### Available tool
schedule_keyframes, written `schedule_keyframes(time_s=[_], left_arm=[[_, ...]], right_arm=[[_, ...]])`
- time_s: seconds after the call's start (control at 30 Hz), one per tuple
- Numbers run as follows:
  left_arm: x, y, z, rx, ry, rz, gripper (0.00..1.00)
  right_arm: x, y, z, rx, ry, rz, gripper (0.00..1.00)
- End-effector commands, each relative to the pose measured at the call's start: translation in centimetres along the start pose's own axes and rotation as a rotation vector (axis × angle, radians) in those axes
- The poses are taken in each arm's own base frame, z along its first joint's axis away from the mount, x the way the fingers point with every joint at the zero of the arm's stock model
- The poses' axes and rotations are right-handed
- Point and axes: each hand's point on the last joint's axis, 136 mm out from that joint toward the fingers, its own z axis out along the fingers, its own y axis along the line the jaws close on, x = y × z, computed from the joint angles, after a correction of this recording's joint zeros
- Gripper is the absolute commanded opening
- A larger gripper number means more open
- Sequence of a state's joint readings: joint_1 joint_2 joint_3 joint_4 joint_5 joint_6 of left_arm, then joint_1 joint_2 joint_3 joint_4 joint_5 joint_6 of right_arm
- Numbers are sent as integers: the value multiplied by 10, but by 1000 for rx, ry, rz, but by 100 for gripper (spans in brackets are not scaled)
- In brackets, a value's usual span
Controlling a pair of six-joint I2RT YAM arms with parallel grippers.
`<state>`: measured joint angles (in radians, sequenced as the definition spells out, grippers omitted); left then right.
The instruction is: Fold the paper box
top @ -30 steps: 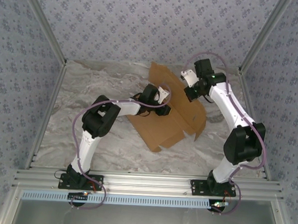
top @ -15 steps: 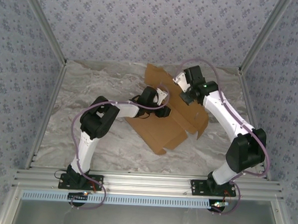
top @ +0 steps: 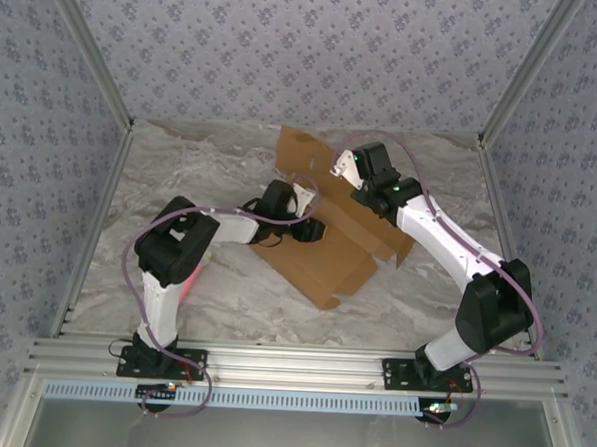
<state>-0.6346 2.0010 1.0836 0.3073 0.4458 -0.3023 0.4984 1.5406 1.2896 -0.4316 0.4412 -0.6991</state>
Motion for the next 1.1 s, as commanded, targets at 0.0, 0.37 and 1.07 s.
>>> schedule_keyframes(time_s=[0.0,0.37,1.07], left_arm=[[-24,-3,-25,18,-96,-32,52],[-30,37,-84,-92,-196,-176,54],[-42,90,-157,-230,-332,-410,60]], right_arm=[[-2,-12,-3,77,-10,-30,0],[1,-5,10,214,-21,-153,0],[-13,-1,8,417,-142,-335,0]])
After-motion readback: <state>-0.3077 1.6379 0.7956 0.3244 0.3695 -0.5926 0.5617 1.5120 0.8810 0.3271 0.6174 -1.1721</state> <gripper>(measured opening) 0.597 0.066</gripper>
